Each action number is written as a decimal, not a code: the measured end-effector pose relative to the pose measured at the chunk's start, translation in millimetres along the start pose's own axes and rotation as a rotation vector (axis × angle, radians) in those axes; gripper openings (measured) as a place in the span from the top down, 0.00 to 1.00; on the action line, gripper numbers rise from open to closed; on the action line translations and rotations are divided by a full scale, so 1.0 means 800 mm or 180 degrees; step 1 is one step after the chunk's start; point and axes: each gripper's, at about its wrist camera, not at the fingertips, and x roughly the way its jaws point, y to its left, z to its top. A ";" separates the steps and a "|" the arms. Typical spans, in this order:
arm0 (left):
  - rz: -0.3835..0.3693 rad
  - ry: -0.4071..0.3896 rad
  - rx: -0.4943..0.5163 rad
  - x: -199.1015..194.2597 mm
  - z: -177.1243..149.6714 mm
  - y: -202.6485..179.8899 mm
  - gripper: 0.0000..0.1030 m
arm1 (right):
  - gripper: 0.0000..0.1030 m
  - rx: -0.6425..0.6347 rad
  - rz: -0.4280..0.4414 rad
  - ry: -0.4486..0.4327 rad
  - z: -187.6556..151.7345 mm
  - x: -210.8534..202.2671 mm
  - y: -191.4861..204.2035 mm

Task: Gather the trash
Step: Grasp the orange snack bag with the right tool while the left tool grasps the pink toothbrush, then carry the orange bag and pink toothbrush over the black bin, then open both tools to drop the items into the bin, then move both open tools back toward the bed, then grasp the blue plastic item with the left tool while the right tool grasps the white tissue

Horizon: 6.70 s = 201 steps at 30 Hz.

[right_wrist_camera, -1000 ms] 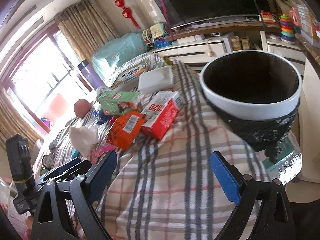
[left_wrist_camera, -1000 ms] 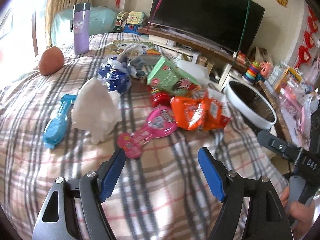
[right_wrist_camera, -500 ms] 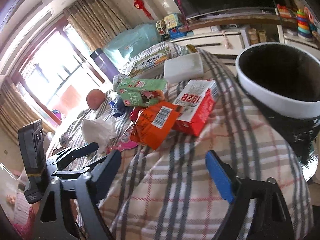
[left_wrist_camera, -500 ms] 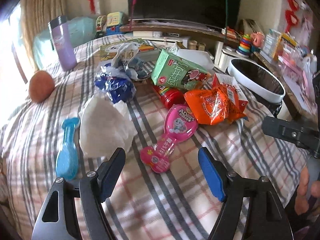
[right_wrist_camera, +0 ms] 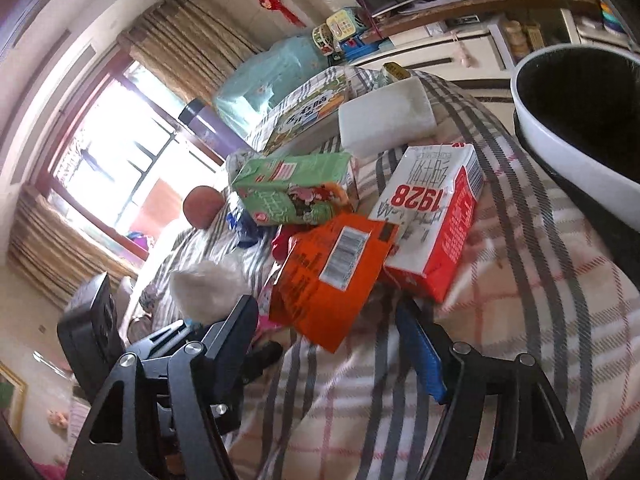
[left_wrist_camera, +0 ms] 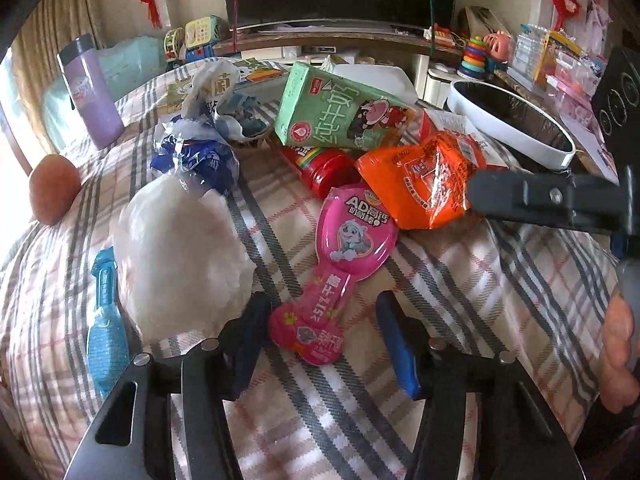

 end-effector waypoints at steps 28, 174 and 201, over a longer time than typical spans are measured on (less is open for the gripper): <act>-0.0422 -0.0270 -0.0438 -0.056 -0.016 -0.042 0.69 | 0.89 -0.0269 -0.0333 -0.0403 -0.034 -0.114 -0.016; 0.0168 -0.0265 -0.1523 -0.125 -0.083 0.040 0.33 | 0.12 -0.0552 -0.0440 -0.0095 -0.043 -0.042 0.047; 0.0531 0.0047 -0.1271 -0.045 -0.051 0.138 0.34 | 0.12 -0.0954 -0.0115 0.0177 -0.036 0.043 0.116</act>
